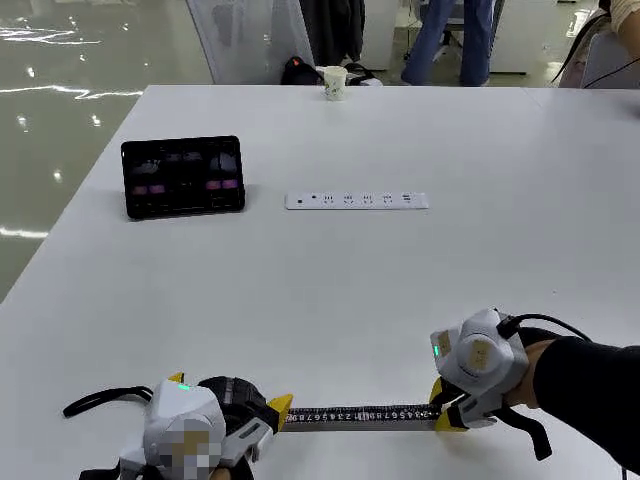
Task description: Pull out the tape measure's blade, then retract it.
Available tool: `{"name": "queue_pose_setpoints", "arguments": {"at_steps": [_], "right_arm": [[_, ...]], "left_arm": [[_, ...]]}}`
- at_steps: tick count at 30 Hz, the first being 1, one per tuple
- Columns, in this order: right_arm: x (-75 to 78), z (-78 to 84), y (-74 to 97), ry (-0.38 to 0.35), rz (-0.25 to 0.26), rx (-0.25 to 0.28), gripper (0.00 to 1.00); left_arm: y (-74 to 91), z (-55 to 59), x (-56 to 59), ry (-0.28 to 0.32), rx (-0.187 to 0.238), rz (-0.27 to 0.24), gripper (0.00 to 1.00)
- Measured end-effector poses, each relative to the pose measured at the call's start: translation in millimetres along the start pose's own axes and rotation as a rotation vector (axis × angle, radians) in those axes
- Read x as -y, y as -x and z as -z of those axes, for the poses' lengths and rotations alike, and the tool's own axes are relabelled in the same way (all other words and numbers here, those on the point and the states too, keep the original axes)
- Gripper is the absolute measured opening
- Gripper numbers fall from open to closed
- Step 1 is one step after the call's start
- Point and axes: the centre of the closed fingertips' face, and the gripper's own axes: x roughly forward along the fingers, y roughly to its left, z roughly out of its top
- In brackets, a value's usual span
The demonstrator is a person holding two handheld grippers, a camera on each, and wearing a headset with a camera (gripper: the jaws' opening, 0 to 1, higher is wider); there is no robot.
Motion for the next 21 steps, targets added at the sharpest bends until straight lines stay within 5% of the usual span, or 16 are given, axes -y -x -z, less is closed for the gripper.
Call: {"name": "queue_pose_setpoints", "arguments": {"at_steps": [7, 21], "right_arm": [[0.2, -0.7, -0.3, -0.041, 0.010, 0.012, 0.11], [2.3, -1.1, -0.3, -0.085, 0.015, 0.018, 0.11]], "left_arm": [[0.1, 3.4, -4.1, 0.043, -0.016, -0.006, 0.70], [0.7, 10.9, -7.8, 0.092, -0.059, -0.019, 0.65]]}}
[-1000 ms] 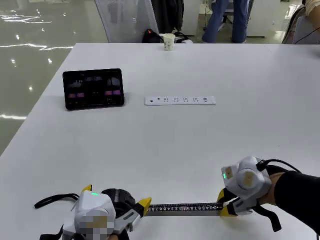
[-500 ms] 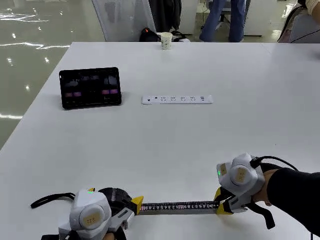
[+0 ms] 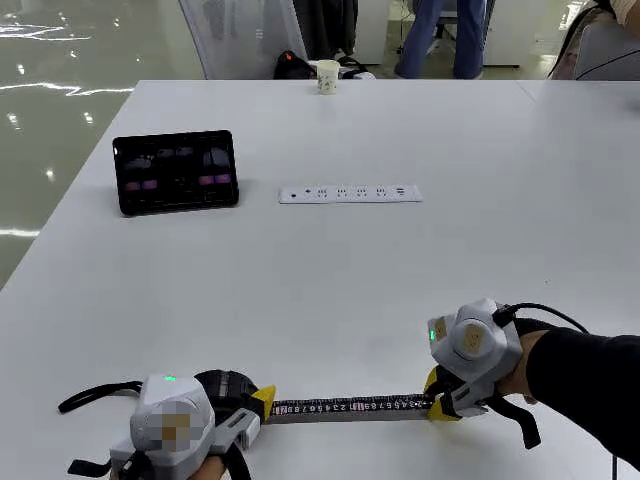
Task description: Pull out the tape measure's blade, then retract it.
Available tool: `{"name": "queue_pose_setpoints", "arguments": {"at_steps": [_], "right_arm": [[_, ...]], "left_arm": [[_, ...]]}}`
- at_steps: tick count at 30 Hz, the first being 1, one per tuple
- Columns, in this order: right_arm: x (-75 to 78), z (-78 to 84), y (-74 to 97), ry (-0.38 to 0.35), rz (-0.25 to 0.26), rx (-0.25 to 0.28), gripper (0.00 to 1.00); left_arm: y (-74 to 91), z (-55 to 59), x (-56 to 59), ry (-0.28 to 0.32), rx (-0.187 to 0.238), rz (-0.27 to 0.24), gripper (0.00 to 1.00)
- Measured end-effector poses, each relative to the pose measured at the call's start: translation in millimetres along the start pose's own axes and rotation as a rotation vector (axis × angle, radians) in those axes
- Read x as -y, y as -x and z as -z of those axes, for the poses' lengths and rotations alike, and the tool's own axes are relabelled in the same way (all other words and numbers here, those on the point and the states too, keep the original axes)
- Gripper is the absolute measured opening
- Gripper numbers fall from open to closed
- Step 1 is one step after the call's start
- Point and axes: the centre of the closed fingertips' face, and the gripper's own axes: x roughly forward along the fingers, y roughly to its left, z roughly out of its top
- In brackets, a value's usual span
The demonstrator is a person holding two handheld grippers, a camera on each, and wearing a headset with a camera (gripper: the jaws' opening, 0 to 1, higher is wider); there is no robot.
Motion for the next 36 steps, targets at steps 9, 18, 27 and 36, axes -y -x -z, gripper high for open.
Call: {"name": "queue_pose_setpoints", "arguments": {"at_steps": [9, 18, 27, 36], "right_arm": [[0.0, 0.2, -0.4, -0.009, -0.004, -0.003, 0.11], [-0.3, -1.6, -1.2, -0.011, -0.008, -0.001, 0.11], [-0.6, -3.4, -1.5, -0.011, 0.001, -0.001, 0.11], [0.0, -5.4, -1.2, -0.015, 0.003, -0.004, 0.11]], "left_arm": [[-1.2, 2.5, 0.0, -0.025, -0.010, -0.002, 0.63], [-1.3, 3.3, -0.3, -0.038, -0.020, -0.003, 0.62], [-1.4, 3.1, 0.3, -0.044, -0.017, -0.001, 0.63], [-0.8, 3.7, -0.1, -0.037, -0.026, 0.002, 0.62]]}}
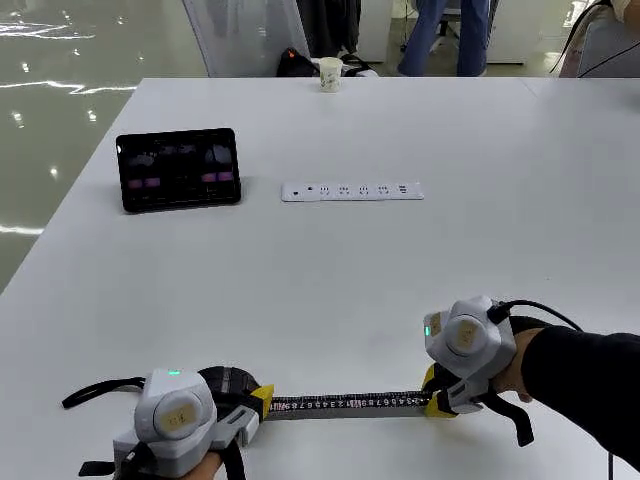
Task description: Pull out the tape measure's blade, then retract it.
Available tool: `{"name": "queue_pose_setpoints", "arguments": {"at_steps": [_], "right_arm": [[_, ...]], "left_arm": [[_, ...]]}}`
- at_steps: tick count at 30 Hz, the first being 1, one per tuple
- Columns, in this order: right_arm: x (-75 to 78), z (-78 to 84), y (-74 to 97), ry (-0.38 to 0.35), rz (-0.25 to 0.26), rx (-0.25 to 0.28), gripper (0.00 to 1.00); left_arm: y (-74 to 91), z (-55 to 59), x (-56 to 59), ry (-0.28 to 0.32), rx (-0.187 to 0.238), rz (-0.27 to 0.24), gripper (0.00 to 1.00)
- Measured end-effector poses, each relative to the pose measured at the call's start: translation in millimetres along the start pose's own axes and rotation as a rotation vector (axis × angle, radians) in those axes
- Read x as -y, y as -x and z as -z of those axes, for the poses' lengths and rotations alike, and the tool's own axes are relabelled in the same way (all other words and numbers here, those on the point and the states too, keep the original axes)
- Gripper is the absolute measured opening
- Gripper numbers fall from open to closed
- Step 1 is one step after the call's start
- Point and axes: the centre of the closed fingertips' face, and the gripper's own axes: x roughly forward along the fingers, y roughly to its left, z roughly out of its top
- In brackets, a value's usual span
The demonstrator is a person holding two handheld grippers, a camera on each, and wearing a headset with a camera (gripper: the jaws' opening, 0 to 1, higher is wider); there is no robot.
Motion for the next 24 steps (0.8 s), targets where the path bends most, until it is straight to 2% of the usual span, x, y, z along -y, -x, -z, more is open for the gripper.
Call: {"name": "queue_pose_setpoints", "arguments": {"at_steps": [18, 24], "right_arm": [[-0.4, -2.5, -1.7, -0.021, -0.003, 0.001, 0.11], [0.0, -4.0, -2.8, -0.020, -0.005, -0.014, 0.11]], "left_arm": [[0.2, 0.3, 0.6, 0.004, -0.007, 0.005, 0.63], [-0.5, 0.4, 0.2, 0.004, -0.009, 0.006, 0.63]]}}
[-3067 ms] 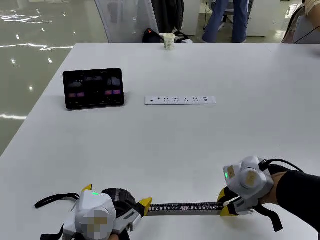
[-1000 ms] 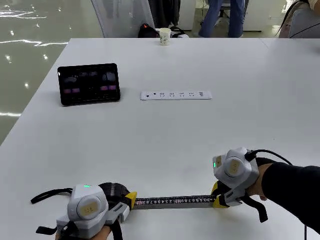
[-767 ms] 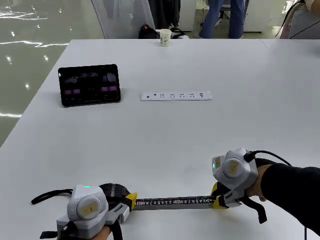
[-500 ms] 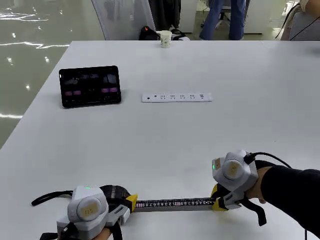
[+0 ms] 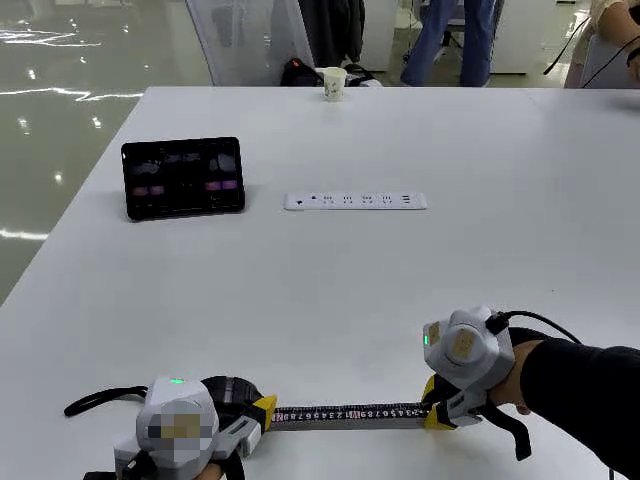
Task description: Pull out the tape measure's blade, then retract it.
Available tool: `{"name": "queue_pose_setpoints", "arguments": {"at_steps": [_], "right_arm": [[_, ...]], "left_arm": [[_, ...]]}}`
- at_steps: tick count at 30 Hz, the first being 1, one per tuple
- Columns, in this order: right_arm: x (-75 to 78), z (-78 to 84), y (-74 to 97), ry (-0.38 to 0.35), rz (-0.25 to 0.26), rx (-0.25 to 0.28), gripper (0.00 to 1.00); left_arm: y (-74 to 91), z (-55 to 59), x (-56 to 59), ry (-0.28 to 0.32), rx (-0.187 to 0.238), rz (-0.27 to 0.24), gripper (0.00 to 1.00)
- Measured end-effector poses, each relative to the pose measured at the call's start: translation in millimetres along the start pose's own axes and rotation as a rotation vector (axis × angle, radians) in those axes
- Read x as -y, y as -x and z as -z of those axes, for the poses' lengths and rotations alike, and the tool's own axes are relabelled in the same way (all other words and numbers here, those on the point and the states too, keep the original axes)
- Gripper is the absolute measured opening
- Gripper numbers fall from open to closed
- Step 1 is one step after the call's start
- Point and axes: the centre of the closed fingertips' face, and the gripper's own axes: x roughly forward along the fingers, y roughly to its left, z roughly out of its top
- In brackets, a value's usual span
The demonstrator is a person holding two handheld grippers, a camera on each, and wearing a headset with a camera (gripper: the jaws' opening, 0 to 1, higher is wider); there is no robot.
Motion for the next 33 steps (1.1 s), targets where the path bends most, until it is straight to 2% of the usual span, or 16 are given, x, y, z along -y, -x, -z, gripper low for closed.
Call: {"name": "queue_pose_setpoints", "arguments": {"at_steps": [12, 33], "right_arm": [[-0.6, -2.4, -1.5, 0.003, 0.010, -0.018, 0.11], [-1.6, -8.8, -3.2, -0.020, 0.013, 0.001, 0.11]], "left_arm": [[0.3, 0.9, 0.4, 0.000, -0.004, 0.002, 0.63], [0.3, 0.6, 0.5, -0.002, -0.006, 0.002, 0.63]]}}
